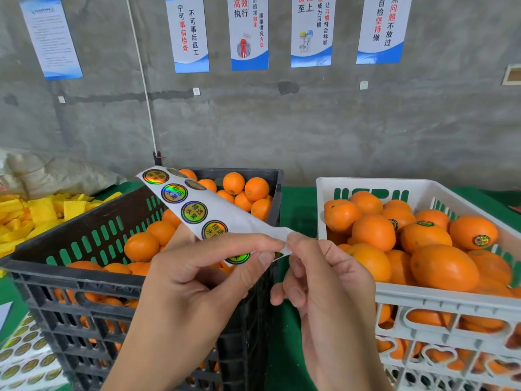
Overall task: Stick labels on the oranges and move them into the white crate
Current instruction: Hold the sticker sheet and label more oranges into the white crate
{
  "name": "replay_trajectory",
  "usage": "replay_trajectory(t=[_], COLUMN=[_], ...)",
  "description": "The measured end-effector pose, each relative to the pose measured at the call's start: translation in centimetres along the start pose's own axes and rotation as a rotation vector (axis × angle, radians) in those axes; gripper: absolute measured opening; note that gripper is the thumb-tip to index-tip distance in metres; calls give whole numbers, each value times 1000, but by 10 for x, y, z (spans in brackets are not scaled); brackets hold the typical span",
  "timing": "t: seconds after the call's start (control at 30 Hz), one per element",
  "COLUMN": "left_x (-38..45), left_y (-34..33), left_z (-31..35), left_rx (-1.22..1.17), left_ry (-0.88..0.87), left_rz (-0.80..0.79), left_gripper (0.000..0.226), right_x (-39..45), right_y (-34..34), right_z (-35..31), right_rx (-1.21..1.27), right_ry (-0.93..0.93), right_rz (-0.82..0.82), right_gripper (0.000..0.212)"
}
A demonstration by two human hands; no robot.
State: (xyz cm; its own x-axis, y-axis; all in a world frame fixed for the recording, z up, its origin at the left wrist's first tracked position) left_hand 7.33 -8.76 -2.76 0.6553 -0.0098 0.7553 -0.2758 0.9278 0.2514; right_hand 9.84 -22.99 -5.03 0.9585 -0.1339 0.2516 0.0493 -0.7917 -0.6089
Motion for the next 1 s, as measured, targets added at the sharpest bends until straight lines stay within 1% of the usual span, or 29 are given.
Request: replay_trajectory(t=[0.07, 0.13, 0.23, 0.33, 0.43, 0.57, 0.63, 0.73, 0.9, 1.0], left_x=[1, 2, 4, 5, 7, 7, 8, 8, 9, 8], left_y=[2, 3, 4, 1, -2, -1, 3, 14, 43, 58], left_z=[2, 2, 1, 1, 3, 0, -4, -10, -26, -37], left_rx=[-21, -106, -204, -203, -213, -219, -229, -239, -201, -183], left_ry=[-28, -32, 26, 115, 180, 225, 236, 222, 217, 227], left_rz=[-17, -56, -50, 87, 232, 352, 431, 545, 694, 741], left_gripper=[15, 14, 11, 19, 16, 20, 21, 23, 41, 42], right_x=[1, 3, 7, 9, 8, 4, 2, 0, 31, 73], right_y=[1, 4, 10, 12, 13, 9, 7, 1, -26, -50], right_z=[0, 0, -3, -6, -8, -10, -8, 1, 3, 7], right_rx=[-1, -8, -51, -147, -261, -300, -369, -489, -817, -999], right_ry=[8, 15, 43, 90, 159, 199, 258, 371, 469, 421], right_rz=[5, 33, 55, 25, 33, 10, -36, -143, -314, -369], right_gripper=[25, 27, 29, 30, 36, 29, 24, 8, 18, 21])
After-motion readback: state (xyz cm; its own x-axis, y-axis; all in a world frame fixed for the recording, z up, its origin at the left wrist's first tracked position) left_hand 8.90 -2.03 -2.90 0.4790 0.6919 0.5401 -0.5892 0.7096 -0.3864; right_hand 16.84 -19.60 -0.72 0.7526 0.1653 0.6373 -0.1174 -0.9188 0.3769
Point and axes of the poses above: each hand's wrist, its own x-axis towards the middle knuckle, its own y-axis out of the back of the hand, z = x × y, the point moved 1 cm from there along x, towards the middle knuckle, and after that the axes turned 1 degree about x, right-handed, at the moved point
